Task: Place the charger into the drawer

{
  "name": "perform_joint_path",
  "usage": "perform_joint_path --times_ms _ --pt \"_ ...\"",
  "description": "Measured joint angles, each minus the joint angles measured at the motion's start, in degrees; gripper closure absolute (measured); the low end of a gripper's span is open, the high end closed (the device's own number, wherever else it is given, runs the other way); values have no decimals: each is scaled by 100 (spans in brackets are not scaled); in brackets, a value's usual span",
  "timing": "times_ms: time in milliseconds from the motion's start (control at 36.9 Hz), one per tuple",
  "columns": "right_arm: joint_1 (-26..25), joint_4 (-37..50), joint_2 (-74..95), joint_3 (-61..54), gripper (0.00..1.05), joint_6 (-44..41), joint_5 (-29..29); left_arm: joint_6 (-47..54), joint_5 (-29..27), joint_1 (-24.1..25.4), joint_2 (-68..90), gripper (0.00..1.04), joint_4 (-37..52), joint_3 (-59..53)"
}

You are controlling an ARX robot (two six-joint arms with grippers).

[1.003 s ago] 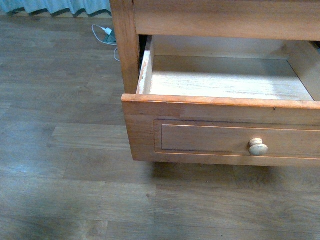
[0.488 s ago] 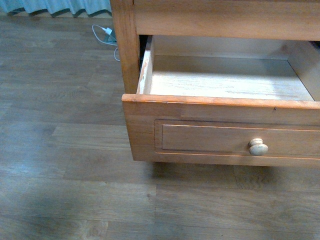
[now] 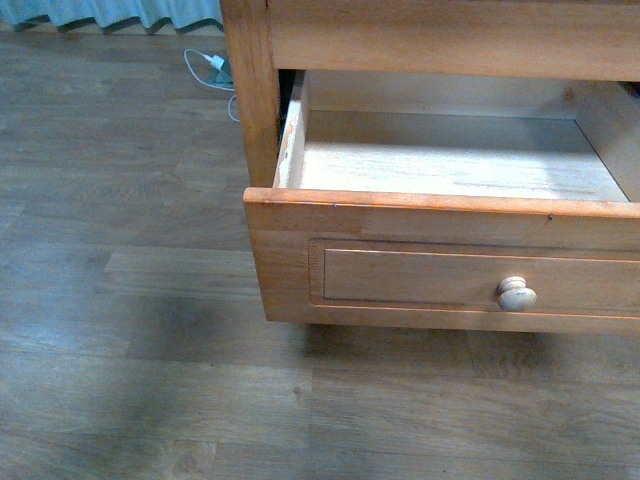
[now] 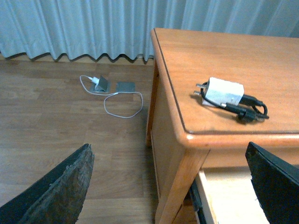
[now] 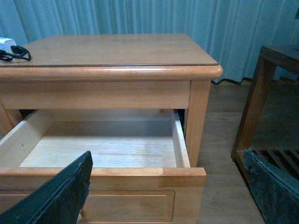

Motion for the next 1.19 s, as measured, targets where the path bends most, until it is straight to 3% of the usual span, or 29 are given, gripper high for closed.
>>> perform_joint_path --times_ms 380,623,1193 --pt "0 0 0 2 9 0 0 -380 63 -529 2590 6 11 2555" --pt "0 0 0 0 9 0 0 -883 -509 -673 3541 6 -402 3558" --pt "0 0 0 2 9 0 0 -1189 -789 -881 3963 6 -881 3871"
